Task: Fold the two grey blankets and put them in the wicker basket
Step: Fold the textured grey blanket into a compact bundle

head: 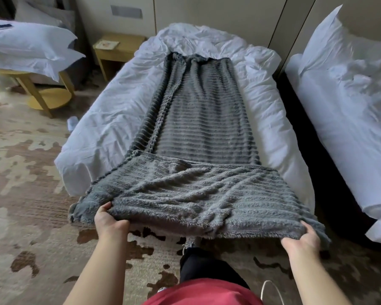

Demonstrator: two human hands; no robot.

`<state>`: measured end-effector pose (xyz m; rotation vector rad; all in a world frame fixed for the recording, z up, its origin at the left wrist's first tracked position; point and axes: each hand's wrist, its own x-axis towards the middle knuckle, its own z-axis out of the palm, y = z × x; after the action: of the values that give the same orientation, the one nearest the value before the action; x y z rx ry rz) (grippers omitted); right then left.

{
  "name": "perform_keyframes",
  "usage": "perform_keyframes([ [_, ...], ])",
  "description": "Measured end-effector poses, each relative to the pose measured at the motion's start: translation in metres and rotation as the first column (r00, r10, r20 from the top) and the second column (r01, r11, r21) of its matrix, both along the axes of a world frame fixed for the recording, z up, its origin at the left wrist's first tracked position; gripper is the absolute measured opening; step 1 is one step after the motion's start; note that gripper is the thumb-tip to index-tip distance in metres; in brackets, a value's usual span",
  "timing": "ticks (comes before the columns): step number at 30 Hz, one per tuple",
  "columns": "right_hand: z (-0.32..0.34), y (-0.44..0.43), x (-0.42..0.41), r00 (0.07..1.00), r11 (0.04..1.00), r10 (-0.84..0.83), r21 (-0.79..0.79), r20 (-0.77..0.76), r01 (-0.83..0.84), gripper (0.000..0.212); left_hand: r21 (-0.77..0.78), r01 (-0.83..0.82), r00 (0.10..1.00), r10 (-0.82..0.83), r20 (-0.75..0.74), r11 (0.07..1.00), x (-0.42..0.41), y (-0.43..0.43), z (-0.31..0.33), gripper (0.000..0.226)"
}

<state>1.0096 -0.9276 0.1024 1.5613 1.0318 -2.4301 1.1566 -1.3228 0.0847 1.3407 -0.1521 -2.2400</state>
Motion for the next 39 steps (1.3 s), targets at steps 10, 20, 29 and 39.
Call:
perform_keyframes([
  [10, 0.022, -0.023, -0.075, 0.977, 0.99, -0.093, -0.123, -0.191, 0.07, 0.037, -0.156, 0.005, 0.99, -0.027, -0.136, 0.988, -0.066, -0.031, 0.047, 0.01],
  [20, 0.015, -0.079, -0.228, 0.972, 0.991, -0.085, -0.116, -0.217, 0.061, 0.013, -0.153, -0.07, 0.986, 0.046, -0.158, 0.986, -0.21, -0.091, 0.043, 0.059],
  [29, -0.029, -0.15, -0.431, 0.979, 0.975, -0.038, -0.221, -0.199, -0.007, 0.021, -0.151, -0.148, 0.983, 0.129, -0.129, 0.977, -0.382, -0.156, 0.007, 0.044],
  [39, -0.132, -0.203, -0.481, 0.95, 0.972, 0.234, -0.08, 0.206, -0.222, 0.051, 0.016, 0.038, 0.956, -0.041, 0.292, 0.999, -0.432, -0.13, -0.088, 0.057],
])
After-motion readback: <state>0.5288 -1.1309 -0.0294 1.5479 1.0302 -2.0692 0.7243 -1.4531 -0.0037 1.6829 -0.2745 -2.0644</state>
